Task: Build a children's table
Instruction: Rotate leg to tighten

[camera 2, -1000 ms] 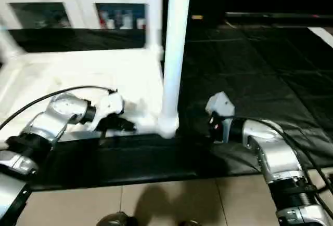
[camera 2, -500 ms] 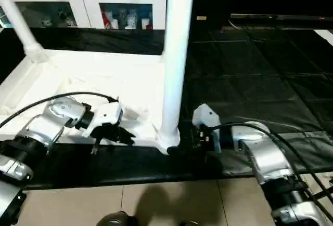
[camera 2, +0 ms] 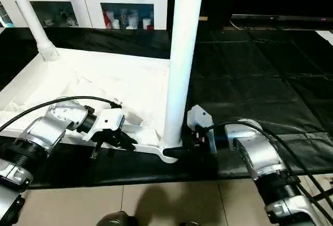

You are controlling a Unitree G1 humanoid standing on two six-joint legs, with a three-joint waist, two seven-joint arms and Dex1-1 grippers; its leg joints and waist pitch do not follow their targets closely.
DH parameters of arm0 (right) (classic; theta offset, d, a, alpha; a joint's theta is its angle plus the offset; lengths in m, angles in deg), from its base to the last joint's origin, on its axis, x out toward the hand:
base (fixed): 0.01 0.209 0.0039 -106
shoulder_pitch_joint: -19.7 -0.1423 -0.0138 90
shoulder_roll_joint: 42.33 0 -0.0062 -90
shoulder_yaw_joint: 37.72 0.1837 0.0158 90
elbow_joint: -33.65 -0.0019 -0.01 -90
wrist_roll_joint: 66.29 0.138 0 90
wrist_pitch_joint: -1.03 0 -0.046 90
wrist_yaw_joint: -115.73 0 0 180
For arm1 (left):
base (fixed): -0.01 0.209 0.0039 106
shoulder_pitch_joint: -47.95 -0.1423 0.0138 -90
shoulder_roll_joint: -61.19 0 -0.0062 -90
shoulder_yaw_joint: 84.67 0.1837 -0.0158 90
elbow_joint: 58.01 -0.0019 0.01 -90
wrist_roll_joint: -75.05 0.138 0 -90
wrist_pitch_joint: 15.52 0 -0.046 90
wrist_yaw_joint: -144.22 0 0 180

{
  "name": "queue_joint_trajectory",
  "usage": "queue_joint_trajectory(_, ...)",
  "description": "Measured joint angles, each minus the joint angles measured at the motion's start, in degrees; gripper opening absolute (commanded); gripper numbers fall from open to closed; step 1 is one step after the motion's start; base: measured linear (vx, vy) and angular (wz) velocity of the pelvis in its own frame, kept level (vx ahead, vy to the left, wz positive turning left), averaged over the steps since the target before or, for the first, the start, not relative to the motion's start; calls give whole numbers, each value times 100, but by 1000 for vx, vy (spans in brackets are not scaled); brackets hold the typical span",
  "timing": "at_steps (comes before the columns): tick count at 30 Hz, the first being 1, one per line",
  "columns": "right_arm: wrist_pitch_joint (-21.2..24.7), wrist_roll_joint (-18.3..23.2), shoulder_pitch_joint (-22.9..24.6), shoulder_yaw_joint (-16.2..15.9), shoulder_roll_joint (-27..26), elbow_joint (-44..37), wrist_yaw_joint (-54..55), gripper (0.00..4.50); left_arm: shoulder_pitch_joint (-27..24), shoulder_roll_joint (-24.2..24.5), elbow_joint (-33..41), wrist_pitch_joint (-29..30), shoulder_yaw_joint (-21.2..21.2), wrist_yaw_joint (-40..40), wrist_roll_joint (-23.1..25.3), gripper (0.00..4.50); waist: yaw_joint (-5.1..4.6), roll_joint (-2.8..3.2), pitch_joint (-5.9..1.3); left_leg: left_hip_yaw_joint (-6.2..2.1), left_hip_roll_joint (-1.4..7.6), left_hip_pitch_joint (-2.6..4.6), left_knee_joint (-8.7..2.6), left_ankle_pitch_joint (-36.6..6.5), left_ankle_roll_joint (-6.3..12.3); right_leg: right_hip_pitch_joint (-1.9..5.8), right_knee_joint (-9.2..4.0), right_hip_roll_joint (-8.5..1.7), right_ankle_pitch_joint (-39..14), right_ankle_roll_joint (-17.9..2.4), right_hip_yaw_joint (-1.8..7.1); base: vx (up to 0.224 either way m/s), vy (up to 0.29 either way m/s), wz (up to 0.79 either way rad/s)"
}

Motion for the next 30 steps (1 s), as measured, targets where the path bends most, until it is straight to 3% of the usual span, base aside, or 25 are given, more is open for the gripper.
queue_joint_trajectory(7, 7, 2, 0, 3, -5, 17, -20, 272, -2, -11, 16, 103, -5, -9, 2, 0, 0, -1, -1, 0, 0, 0, 0, 0, 0, 0, 0, 0, 0, 0, 0, 0, 0, 0)
queue_joint_trajectory(11, 271, -31, -69, 182, -216, 192, 454, 269, 88, -207, -132, 569, -91, -410, 45, 0, -29, -1, -1, 2, 1, 30, 0, 5, -9, 25, 2, 0, -1, 1, 2, 0, 0, 0)
queue_joint_trajectory(16, 520, -323, -512, 549, -870, 909, 2073, 269, 380, -676, -649, 1323, -375, -1459, 182, 0, -257, -6, 2, -2, 3, 68, -1, 6, -11, 56, -33, 0, -27, 44, -7, 0, 0, 0)
queue_joint_trajectory(18, 571, -431, -878, 747, -1265, 1406, 3013, 269, 602, -947, -944, 1707, -486, -2038, 190, 0, -397, -8, 6, -3, 4, 67, 2, 7, -13, 52, -45, -1, -27, 44, -15, 0, 0, 0)
queue_joint_trajectory(22, 552, -576, -1487, 1074, -1822, 2235, 4583, 268, 993, -1483, -1421, 2304, -746, -3059, 183, 0, -531, -9, 7, -3, 4, 49, 4, 7, -13, 32, -52, -6, -25, 42, -19, 0, 0, 0)
queue_joint_trajectory(25, 357, -678, -1851, 1272, -2100, 2751, 5432, 268, 1221, -1760, -1661, 2543, -937, -3615, 177, 0, -540, -9, 7, -1, 4, 19, 3, 9, -14, -1, -40, -6, -2, 6, -19, 0, 0, 0)
queue_joint_trajectory(29, 192, -687, -1972, 1372, -2222, 2941, 5721, 268, 1269, -1823, -1662, 2565, -984, -3729, 169, 0, -515, -9, 6, 1, 4, 6, -10, -15, 17, -24, -24, -6, 15, -12, -22, 63, -15, 2)
queue_joint_trajectory(30, 155, -679, -2025, 1418, -2251, 3010, 5760, 303, 1287, -1819, -1662, 2562, -983, -3744, 169, 0, -500, -9, 6, 1, 5, 2, -22, -11, 26, -32, -24, -6, 8, -9, -28, 68, -22, 3)
